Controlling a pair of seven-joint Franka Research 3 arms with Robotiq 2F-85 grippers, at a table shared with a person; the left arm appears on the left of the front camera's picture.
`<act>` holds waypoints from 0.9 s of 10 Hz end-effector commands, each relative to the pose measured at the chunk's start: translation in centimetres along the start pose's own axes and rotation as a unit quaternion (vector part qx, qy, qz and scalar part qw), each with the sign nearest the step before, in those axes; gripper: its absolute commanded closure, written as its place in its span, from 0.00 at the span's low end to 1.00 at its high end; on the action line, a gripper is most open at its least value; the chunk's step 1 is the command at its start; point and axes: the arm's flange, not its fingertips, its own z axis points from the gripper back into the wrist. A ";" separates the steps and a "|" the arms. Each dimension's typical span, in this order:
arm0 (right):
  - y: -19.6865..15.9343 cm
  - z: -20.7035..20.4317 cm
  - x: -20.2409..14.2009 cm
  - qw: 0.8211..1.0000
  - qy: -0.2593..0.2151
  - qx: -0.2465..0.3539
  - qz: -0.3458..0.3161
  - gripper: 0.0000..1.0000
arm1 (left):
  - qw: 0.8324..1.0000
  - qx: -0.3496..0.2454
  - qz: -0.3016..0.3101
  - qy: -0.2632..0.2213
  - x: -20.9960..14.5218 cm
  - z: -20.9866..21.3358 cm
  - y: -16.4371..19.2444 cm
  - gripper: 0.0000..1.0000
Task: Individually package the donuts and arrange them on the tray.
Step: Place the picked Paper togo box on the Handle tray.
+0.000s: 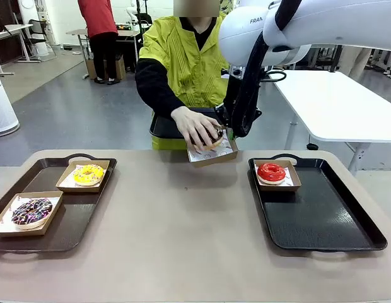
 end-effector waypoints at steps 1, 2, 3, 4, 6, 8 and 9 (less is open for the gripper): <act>-0.2 0.2 -0.2 1.000 -0.001 -0.001 -0.001 1.00 | 1.000 0.001 0.003 -0.003 -0.2 0.0 -0.1 0.00; -0.2 0.2 -0.2 1.000 -0.001 -0.001 -0.001 1.00 | 1.000 0.001 0.003 -0.003 -0.2 0.0 -0.1 0.00; -0.2 0.2 -0.2 1.000 -0.001 -0.001 -0.001 1.00 | 1.000 0.001 0.003 -0.003 -0.2 0.0 -0.1 0.00; -0.2 0.2 -0.2 1.000 -0.001 -0.001 -0.001 1.00 | 1.000 0.001 0.003 -0.003 -0.2 0.0 -0.1 0.00; -0.2 0.2 -0.2 1.000 -0.001 -0.001 -0.001 1.00 | 1.000 0.001 0.003 -0.003 -0.2 0.0 -0.1 0.00; -0.2 0.2 -0.2 1.000 -0.001 -0.001 -0.001 1.00 | 1.000 0.001 0.003 -0.003 -0.2 0.0 -0.1 0.00; -0.2 0.2 -0.2 1.000 -0.001 -0.001 -0.001 1.00 | 1.000 0.001 0.003 -0.003 -0.2 0.0 -0.1 0.00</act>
